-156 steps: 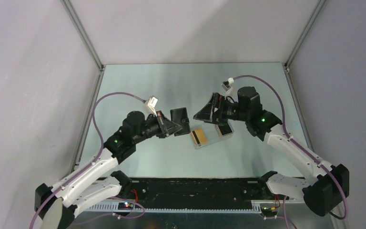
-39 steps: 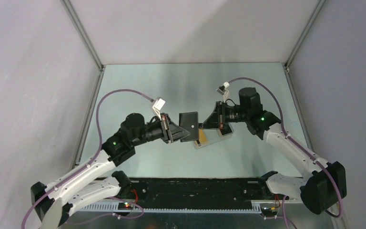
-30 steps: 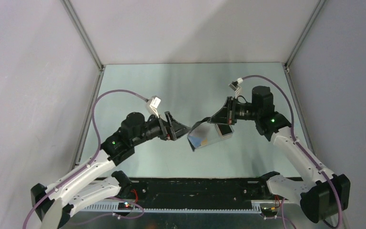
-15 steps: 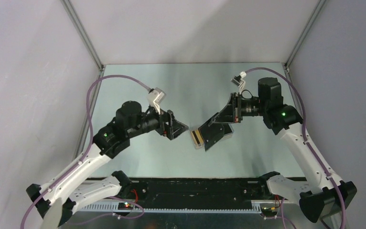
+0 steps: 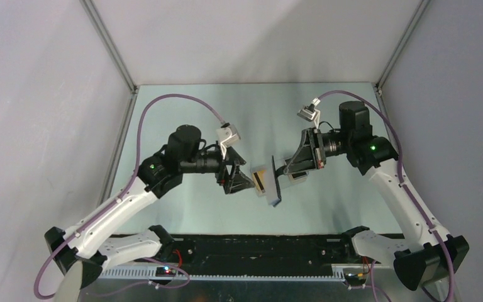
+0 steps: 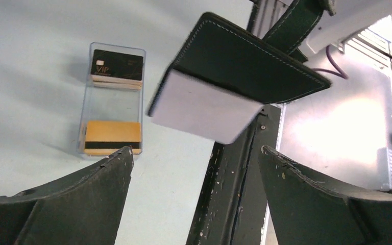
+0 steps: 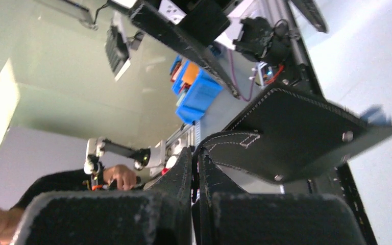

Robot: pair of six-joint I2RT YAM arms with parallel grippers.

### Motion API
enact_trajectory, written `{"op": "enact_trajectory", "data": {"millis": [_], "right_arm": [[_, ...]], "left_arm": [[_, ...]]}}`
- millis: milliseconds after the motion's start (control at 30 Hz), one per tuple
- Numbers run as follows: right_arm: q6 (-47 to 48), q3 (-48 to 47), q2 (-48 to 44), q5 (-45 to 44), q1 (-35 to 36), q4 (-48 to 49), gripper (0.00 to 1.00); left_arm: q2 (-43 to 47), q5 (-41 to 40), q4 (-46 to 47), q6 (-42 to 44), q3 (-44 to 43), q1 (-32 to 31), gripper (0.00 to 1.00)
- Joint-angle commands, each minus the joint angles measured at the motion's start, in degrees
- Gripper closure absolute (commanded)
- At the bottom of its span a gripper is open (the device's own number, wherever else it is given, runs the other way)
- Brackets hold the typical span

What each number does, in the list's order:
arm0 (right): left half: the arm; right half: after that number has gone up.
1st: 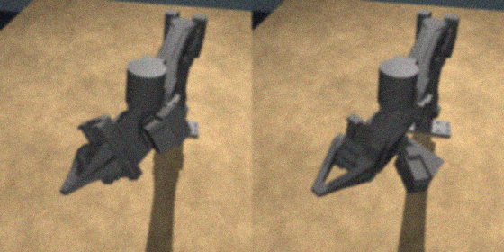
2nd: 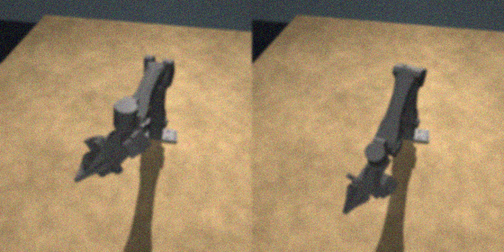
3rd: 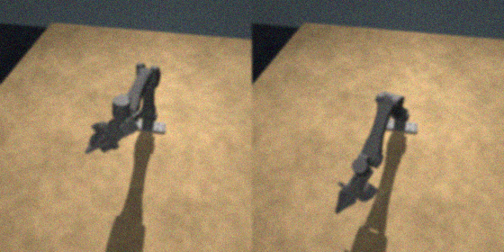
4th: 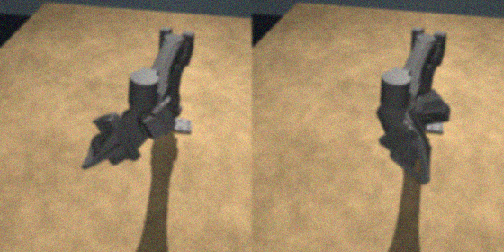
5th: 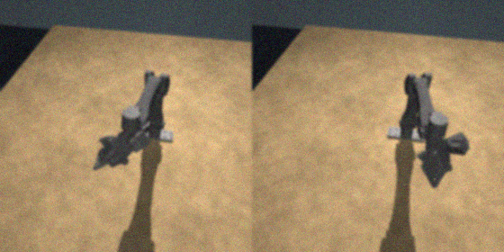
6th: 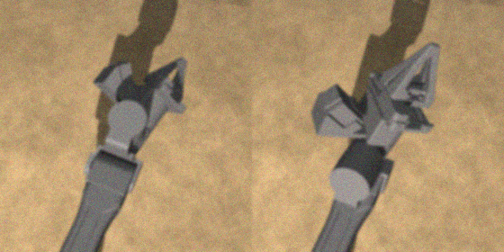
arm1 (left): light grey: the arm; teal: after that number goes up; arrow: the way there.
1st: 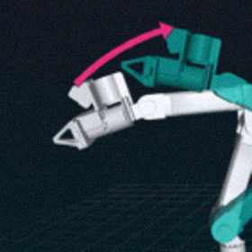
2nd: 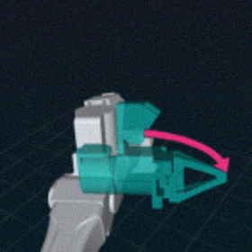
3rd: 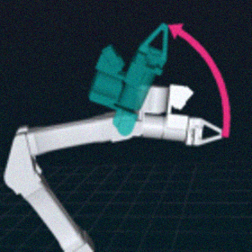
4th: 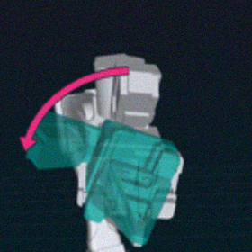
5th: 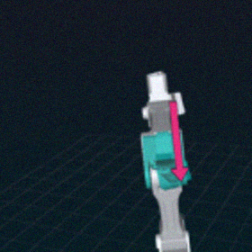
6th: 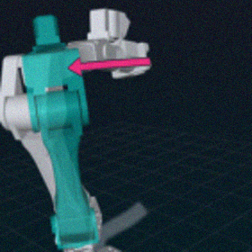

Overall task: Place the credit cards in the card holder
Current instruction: Open the card holder, then turn over the card slot in the card holder.

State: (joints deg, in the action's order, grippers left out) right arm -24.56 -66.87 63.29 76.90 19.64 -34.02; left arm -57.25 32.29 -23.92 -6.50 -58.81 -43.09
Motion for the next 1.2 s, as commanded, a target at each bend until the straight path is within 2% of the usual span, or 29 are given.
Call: {"op": "enact_trajectory", "data": {"millis": [0, 267, 633, 800, 967, 1167], "right_arm": [[0.09, -2.49, -1.17, 9.82, 0.28, 2.93, 1.00], [-1.71, -2.48, -1.92, 11.45, 1.19, 4.78, 1.00], [-1.83, -2.45, -1.69, 12.20, 5.18, 6.29, 1.00], [-2.90, -2.48, -1.88, 11.61, 5.19, 7.50, 1.00], [-4.53, -2.48, -1.95, 11.57, 6.07, 9.40, 1.00], [-3.94, -2.49, -1.98, 11.80, 6.57, 9.04, 1.00]], "left_arm": [[-2.47, 8.73, 0.85, 6.13, -2.86, 0.29, 0.05], [-6.51, 11.42, 3.68, 12.16, -6.95, 0.19, 0.03], [-10.16, 25.63, 8.89, 23.84, -9.63, -0.24, 0.00], [-13.08, 31.52, 9.06, 25.46, -11.62, -1.79, 0.02], [-16.21, 32.43, 9.02, 25.69, -14.25, -3.88, 0.04], [-19.86, 31.85, 9.06, 25.51, -17.95, -5.26, 0.02]]}}
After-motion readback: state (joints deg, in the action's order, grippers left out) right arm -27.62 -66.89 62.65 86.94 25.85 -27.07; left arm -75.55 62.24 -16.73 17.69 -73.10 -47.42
